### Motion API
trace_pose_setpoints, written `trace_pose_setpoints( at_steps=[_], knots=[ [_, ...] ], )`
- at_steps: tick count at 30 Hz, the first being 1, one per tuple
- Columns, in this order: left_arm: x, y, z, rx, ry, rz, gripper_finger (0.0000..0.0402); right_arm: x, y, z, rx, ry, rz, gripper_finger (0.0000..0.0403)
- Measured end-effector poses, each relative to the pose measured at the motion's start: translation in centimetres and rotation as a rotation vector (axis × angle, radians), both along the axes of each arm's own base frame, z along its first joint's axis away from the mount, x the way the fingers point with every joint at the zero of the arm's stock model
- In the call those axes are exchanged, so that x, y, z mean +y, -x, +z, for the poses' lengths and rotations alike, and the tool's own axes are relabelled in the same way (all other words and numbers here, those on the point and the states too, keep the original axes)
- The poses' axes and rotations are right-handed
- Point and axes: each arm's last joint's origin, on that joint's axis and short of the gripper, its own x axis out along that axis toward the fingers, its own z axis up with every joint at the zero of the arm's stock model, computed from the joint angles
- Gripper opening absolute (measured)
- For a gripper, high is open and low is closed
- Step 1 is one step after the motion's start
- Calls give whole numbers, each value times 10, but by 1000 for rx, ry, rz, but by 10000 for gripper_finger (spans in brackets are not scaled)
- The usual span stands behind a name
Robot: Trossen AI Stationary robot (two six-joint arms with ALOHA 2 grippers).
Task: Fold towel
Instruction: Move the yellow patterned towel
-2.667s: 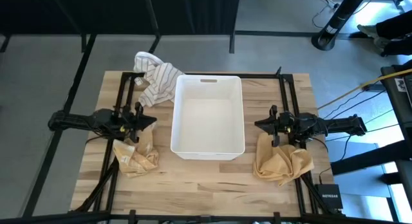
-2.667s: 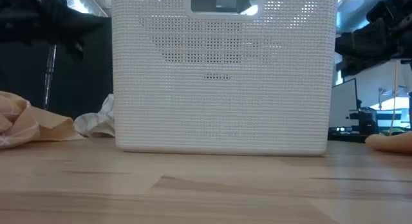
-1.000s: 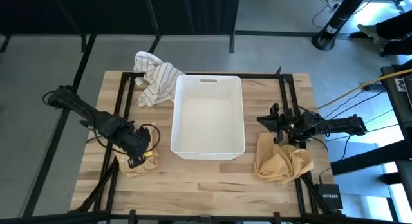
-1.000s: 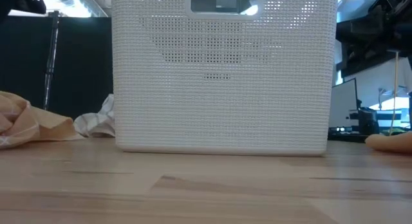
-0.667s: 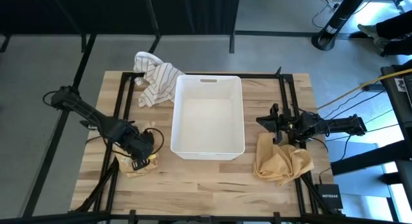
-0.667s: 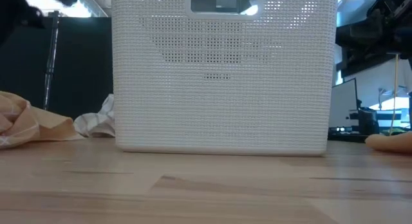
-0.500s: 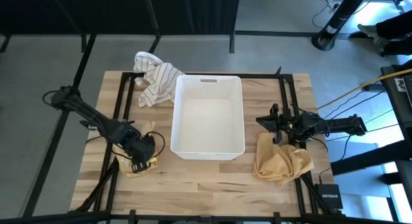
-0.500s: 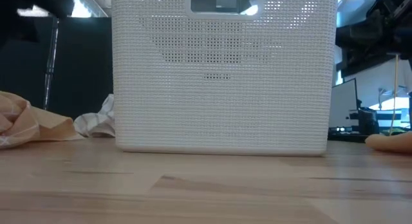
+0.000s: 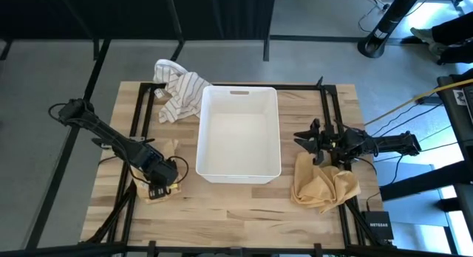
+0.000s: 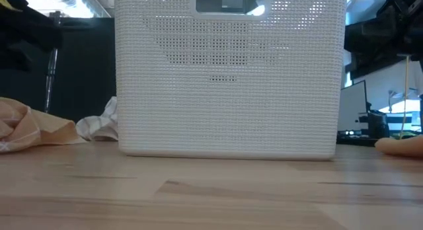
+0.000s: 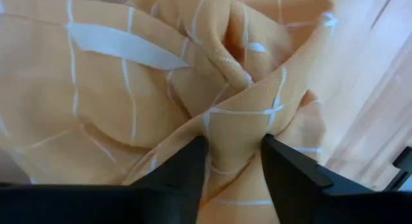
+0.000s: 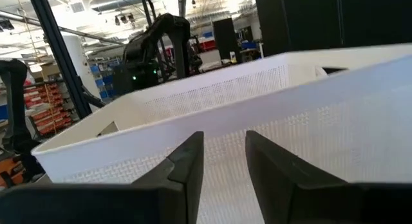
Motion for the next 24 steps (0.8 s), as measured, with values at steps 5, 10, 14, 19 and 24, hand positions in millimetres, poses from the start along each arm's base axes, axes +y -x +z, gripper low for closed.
trace_pose_setpoints(
  at_steps=[5, 10, 14, 19, 24],
  knots=[
    [-2, -1, 0, 6, 42, 11, 39, 3, 0, 19, -103, 21, 82, 110],
    [-2, -1, 1, 30, 72, 40, 10, 7, -9, 31, -129, 16, 192, 99],
    [-2, -1, 1, 29, 70, 40, 3, 10, -22, 61, -101, 49, 261, 91],
    [-2, -1, 1, 31, 68, 59, 5, 17, -54, 102, 37, 76, 348, 90],
    [-2, -1, 1, 32, 67, 66, 4, 22, -95, 133, 289, 100, 374, 90]
  ],
)
